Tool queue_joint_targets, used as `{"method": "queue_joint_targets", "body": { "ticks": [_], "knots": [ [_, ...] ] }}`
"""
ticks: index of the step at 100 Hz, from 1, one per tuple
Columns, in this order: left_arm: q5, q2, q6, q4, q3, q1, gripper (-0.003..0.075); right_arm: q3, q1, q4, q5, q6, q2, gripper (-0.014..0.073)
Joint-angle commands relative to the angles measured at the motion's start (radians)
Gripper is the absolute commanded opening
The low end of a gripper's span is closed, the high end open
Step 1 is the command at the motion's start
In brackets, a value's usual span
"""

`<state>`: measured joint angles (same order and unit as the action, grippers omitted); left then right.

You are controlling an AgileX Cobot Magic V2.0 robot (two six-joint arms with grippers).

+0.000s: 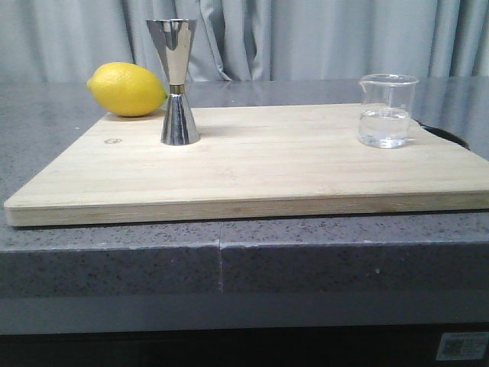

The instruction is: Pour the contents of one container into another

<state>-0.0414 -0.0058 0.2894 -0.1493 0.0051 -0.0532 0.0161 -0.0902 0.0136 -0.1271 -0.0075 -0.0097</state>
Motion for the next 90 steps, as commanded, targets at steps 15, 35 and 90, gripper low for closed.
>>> {"method": "queue_joint_targets", "body": {
  "ticks": [15, 35, 90],
  "knots": [
    [-0.088, -0.021, 0.017, 0.004, 0.024, -0.008, -0.0019, -0.013, -0.004, 0.044, -0.009, -0.007, -0.019, -0.0046],
    [-0.062, -0.021, 0.023, 0.058, -0.018, -0.014, -0.0019, -0.116, -0.004, 0.057, 0.17, -0.007, -0.019, -0.0046],
    [0.281, 0.348, -0.023, 0.071, -0.568, -0.326, -0.0019, -0.542, -0.004, 0.057, 0.46, -0.007, 0.23, -0.0046]
  ]
}}
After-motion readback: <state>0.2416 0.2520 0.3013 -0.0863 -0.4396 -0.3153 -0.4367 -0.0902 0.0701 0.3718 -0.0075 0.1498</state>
